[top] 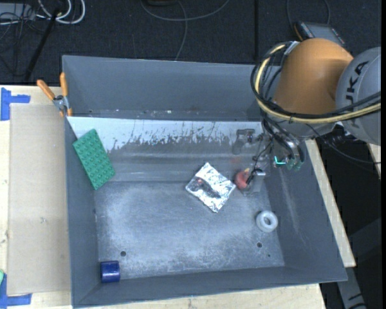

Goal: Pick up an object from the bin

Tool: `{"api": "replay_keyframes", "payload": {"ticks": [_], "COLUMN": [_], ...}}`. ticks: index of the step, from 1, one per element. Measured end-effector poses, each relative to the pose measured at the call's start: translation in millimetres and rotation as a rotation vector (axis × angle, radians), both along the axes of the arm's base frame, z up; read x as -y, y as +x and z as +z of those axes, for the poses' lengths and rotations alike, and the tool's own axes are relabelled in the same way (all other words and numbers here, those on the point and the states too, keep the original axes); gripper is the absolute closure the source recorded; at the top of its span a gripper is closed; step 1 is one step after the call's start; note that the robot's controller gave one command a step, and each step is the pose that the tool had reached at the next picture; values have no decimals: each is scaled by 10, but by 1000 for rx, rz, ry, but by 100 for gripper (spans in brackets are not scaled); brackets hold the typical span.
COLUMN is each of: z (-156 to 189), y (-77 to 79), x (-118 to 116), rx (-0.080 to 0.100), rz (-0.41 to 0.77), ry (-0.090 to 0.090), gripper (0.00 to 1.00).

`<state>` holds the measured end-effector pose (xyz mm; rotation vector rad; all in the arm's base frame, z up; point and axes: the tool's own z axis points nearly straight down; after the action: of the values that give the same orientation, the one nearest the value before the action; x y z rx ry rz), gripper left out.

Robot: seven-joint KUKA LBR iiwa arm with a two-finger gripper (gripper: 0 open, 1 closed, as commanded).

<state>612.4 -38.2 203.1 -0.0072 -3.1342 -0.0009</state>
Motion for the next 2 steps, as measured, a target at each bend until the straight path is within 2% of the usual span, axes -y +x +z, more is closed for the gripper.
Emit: {"api": "replay_keyframes", "payload": {"ticks": [1, 2], "z": [-711, -1371], "y": [-65, 44], "x": [643, 101], "rx": [2, 2], "rz": [164, 77], "ry": [0, 4], "gripper": [0, 0]}}
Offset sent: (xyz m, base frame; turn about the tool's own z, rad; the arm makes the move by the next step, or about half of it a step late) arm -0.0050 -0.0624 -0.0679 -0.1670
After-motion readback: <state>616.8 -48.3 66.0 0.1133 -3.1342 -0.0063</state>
